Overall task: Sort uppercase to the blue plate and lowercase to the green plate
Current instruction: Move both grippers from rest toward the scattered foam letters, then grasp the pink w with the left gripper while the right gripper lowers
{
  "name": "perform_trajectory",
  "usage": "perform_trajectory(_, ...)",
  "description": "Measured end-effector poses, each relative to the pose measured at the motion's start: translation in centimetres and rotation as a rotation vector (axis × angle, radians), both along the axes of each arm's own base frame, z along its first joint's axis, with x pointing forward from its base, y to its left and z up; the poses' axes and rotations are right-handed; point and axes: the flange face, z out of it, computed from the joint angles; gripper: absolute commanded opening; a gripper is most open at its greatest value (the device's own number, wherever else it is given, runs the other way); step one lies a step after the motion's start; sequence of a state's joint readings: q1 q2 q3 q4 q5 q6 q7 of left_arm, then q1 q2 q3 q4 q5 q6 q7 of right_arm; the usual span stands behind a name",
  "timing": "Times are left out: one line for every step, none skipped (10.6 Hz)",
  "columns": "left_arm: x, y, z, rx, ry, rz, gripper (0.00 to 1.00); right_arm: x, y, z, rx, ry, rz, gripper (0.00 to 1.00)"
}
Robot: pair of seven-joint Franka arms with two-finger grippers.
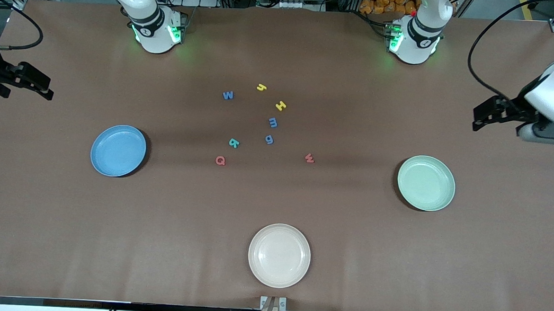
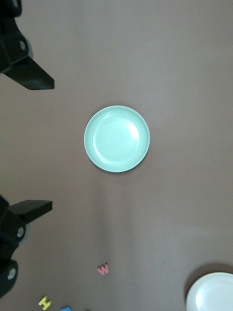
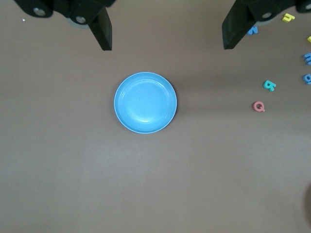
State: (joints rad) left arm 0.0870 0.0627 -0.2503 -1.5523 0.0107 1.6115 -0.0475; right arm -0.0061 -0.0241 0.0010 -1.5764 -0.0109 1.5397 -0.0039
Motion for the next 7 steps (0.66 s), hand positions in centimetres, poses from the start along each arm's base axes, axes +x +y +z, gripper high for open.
perform_trajectory(0.4,-2.2,-1.7,-0.005,0.005,-0.038,1.0,0.2,0.9,-0.6,0.004,0.013,0.016,1.0)
perform_trajectory(0.5,-5.3,-3.7,-0.012,0.012,-0.09,1.0,0.6,2.9,-1.8,0.005,0.031,0.028,1.0)
perform_trajectory(0.6,-8.6,-5.7,-0.029,0.027,-0.124,1.0,1.3,5.4,-3.4,0.003,0.043,0.026,1.0)
perform_trajectory(0.7,-11.4,-8.0,-0.048,0.044,-0.134,1.0,2.1,8.2,-5.1,0.0,0.054,0.028,1.0)
perform_trajectory(0.9,-13.9,-10.4,-0.059,0.061,-0.117,1.0,2.7,11.1,-7.2,-0.004,0.07,0.029,1.0)
perform_trajectory(0.9,-16.5,-12.9,-0.068,0.075,-0.067,1.0,3.1,14.0,-9.4,-0.01,0.081,0.029,1.0)
perform_trajectory(0.6,-19.2,-15.5,-0.08,0.078,0.003,1.0,3.2,16.8,-11.6,-0.014,0.083,0.03,1.0)
